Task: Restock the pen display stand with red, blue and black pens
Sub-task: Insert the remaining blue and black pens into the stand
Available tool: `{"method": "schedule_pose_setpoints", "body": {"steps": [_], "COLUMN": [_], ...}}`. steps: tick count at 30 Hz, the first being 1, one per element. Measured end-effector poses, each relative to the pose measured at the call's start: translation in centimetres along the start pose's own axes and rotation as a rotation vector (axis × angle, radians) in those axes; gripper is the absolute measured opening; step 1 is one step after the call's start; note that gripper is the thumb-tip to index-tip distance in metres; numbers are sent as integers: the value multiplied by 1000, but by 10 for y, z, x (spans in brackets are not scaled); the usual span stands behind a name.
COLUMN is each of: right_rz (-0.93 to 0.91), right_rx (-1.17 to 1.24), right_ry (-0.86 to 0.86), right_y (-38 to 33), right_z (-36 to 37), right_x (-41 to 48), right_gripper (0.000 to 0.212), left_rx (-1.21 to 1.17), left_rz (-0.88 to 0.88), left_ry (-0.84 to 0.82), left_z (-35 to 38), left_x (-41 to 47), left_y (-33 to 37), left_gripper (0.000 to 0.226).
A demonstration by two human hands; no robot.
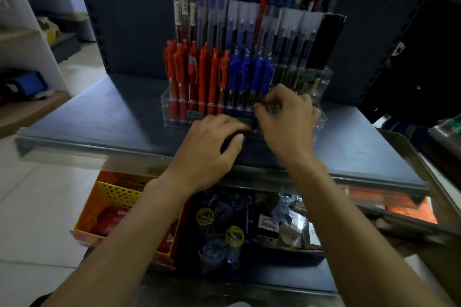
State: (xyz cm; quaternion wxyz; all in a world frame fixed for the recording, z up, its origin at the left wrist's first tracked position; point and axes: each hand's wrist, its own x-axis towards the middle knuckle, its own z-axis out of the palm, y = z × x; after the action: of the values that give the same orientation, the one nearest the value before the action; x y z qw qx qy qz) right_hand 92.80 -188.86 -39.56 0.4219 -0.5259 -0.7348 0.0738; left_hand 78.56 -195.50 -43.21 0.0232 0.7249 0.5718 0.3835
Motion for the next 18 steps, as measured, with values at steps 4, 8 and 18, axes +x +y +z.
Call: {"method": "schedule_pose_setpoints", "body": {"steps": [4, 8, 18], "right_rz": [105, 38, -26], "right_rx": [-59, 73, -119], "right_ry": [-33, 87, -84], "right_y": [-7, -5, 0], "right_z": [-5, -9, -7], "right_x": [12, 7, -18], "right_gripper": [14, 15, 35], "left_rx": [50, 51, 146], "left_rz": [13, 23, 73], "left_ry": [-15, -5, -10], "left_z": [2, 2, -1], "left_x": [-1, -1, -11], "left_y": [-1, -2, 4], "left_gripper": [33, 33, 51]}}
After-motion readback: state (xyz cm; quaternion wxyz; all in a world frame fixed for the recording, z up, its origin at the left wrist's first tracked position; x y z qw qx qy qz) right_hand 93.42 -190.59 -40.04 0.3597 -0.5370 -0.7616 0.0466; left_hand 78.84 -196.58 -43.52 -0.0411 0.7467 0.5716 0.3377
